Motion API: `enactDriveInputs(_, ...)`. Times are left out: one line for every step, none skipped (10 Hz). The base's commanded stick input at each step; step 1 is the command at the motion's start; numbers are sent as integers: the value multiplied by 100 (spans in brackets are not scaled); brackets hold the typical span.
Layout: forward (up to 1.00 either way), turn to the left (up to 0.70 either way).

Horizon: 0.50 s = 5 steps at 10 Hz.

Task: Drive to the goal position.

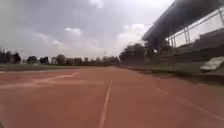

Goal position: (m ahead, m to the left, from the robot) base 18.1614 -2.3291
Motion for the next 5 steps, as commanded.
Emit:
enactDriveInputs(45,0)
enactDriveInputs(45,0)
enactDriveInputs(45,0)
enactDriveInputs(45,0)
enactDriveInputs(45,0)
